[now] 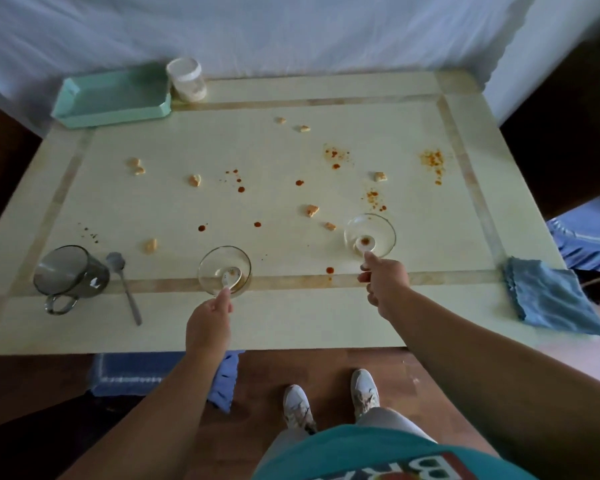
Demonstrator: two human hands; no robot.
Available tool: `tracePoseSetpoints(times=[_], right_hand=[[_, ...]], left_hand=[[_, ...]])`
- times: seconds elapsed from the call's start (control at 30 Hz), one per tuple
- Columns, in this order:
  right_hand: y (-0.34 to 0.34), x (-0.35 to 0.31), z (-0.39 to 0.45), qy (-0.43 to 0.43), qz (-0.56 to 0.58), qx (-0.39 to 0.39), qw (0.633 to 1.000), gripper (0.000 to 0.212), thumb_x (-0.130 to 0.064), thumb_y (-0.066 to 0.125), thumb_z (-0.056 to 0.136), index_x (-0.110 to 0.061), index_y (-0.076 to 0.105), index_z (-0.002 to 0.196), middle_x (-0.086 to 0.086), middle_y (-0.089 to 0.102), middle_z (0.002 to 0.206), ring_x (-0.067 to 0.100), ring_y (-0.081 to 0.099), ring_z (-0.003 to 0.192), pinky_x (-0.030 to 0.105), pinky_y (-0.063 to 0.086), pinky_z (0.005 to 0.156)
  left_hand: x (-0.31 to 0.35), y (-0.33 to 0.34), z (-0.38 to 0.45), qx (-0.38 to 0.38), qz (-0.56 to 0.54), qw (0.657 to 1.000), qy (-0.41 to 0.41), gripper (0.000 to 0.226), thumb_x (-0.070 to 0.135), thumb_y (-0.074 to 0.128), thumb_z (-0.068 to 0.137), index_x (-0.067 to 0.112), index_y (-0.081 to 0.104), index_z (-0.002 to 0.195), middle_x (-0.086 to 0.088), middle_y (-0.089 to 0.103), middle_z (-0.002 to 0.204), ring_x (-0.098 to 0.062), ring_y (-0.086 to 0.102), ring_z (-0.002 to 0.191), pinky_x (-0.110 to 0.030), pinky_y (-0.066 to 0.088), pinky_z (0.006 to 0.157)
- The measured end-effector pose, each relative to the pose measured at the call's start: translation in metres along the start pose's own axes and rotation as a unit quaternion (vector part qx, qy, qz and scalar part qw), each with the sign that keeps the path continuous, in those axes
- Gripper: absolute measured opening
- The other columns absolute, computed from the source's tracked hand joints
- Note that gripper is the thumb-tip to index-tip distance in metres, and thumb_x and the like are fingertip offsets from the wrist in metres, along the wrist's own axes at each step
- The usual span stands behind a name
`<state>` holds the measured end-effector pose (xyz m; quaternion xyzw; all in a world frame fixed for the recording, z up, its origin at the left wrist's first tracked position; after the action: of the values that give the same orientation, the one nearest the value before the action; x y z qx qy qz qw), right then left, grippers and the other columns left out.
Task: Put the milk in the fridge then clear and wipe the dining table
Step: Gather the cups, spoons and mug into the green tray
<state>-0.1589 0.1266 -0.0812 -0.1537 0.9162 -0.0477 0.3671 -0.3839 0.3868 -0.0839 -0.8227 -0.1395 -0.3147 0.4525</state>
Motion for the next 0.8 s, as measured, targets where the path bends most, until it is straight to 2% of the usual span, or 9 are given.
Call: tracePoseSetpoints(times=[0.13, 0.33, 0.4, 0.47, 0.53, 0.6, 0.67, 0.73, 0.8], right_hand=[[-0.004, -0.001, 0.002, -0.009, -0.033, 0.04, 0.999, 0.034, -0.035, 0.053, 0.094, -0.004, 0.065, 0.098, 0.006, 0.053, 0.069, 0.017, 0.04, 0.05, 0.027, 0.033, 0.044], [-0.004, -0.002, 0.008, -0.009, -0.07, 0.092, 0.993, 0.044, -0.044, 0.061, 0.079, -0.006, 0.06, 0.103, 0.011, 0.054, 0.092, 0.026, 0.052, 0.067, 0.029, 0.037, 0.052], [0.001, 0.0, 0.01, 0.003, -0.057, 0.075, 0.996, 0.039, -0.042, 0.06, 0.083, -0.007, 0.061, 0.099, 0.01, 0.054, 0.087, 0.023, 0.05, 0.063, 0.032, 0.039, 0.054], [0.005, 0.002, 0.009, 0.022, -0.04, 0.059, 0.997, 0.028, -0.036, 0.057, 0.088, -0.009, 0.062, 0.09, 0.006, 0.052, 0.077, 0.018, 0.046, 0.059, 0.032, 0.041, 0.057], [0.006, 0.003, 0.012, 0.04, -0.018, 0.048, 0.998, 0.024, -0.036, 0.054, 0.089, -0.013, 0.061, 0.084, 0.002, 0.052, 0.075, 0.016, 0.045, 0.061, 0.029, 0.041, 0.056], [0.01, 0.0, 0.017, 0.042, -0.01, 0.024, 0.999, 0.028, -0.039, 0.05, 0.094, -0.017, 0.057, 0.079, -0.002, 0.049, 0.074, 0.013, 0.043, 0.061, 0.027, 0.037, 0.053], [0.011, 0.001, 0.02, 0.081, -0.027, 0.013, 0.996, 0.034, -0.042, 0.046, 0.095, -0.015, 0.06, 0.08, -0.003, 0.046, 0.069, 0.012, 0.038, 0.058, 0.026, 0.032, 0.049], [0.012, 0.005, 0.022, 0.127, -0.051, -0.008, 0.991, 0.043, -0.043, 0.043, 0.094, -0.01, 0.067, 0.082, -0.001, 0.043, 0.063, 0.011, 0.034, 0.051, 0.022, 0.029, 0.045], [0.018, 0.005, 0.026, 0.138, -0.052, -0.031, 0.989, 0.042, -0.039, 0.04, 0.094, -0.009, 0.065, 0.078, 0.0, 0.045, 0.059, 0.011, 0.033, 0.046, 0.02, 0.029, 0.046]], left_hand=[[-0.002, -0.007, 0.002, 0.007, 0.047, 0.999, 0.013, 0.062, 0.051, 0.023, 0.102, 0.007, 0.062, 0.08, -0.012, 0.063, 0.079, -0.031, 0.06, 0.079, -0.04, 0.044, 0.071], [-0.01, -0.026, 0.016, 0.078, 0.03, 0.995, -0.052, 0.053, 0.047, 0.041, 0.099, 0.0, 0.051, 0.119, -0.016, 0.061, 0.104, -0.029, 0.057, 0.089, -0.038, 0.038, 0.071], [-0.006, -0.022, 0.022, 0.041, 0.04, 0.997, -0.057, 0.053, 0.046, 0.043, 0.099, -0.001, 0.051, 0.124, -0.018, 0.061, 0.111, -0.03, 0.056, 0.093, -0.037, 0.037, 0.073], [-0.001, -0.015, 0.027, -0.011, 0.07, 0.996, -0.046, 0.053, 0.045, 0.04, 0.1, -0.002, 0.056, 0.119, -0.016, 0.058, 0.102, -0.028, 0.052, 0.088, -0.036, 0.035, 0.073], [-0.001, -0.01, 0.031, -0.051, 0.096, 0.993, -0.041, 0.049, 0.04, 0.036, 0.102, -0.001, 0.059, 0.118, -0.018, 0.059, 0.102, -0.032, 0.055, 0.091, -0.04, 0.042, 0.075], [-0.01, -0.006, 0.036, -0.07, 0.081, 0.991, -0.075, 0.049, 0.039, 0.036, 0.102, 0.001, 0.061, 0.12, -0.026, 0.063, 0.115, -0.04, 0.061, 0.101, -0.045, 0.052, 0.08], [-0.02, -0.002, 0.036, -0.085, -0.012, 0.985, -0.148, 0.054, 0.045, 0.044, 0.099, -0.001, 0.062, 0.12, -0.028, 0.064, 0.118, -0.039, 0.065, 0.083, -0.039, 0.051, 0.058], [-0.025, 0.005, 0.033, -0.104, -0.071, 0.972, -0.199, 0.058, 0.048, 0.045, 0.097, -0.003, 0.062, 0.118, -0.021, 0.07, 0.095, -0.024, 0.051, 0.053, -0.03, 0.037, 0.044], [-0.023, 0.01, 0.03, -0.122, -0.091, 0.964, -0.22, 0.06, 0.048, 0.044, 0.096, -0.005, 0.06, 0.121, -0.008, 0.055, 0.065, -0.018, 0.04, 0.047, -0.03, 0.032, 0.042]])
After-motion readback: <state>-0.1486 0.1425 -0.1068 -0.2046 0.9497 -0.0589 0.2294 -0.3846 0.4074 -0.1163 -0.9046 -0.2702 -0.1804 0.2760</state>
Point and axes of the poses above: each hand's wrist, its own z-axis towards the middle knuckle, its own y-axis out of the palm, x = y × z, the point moved 7 cm from there along z, towards the middle knuckle
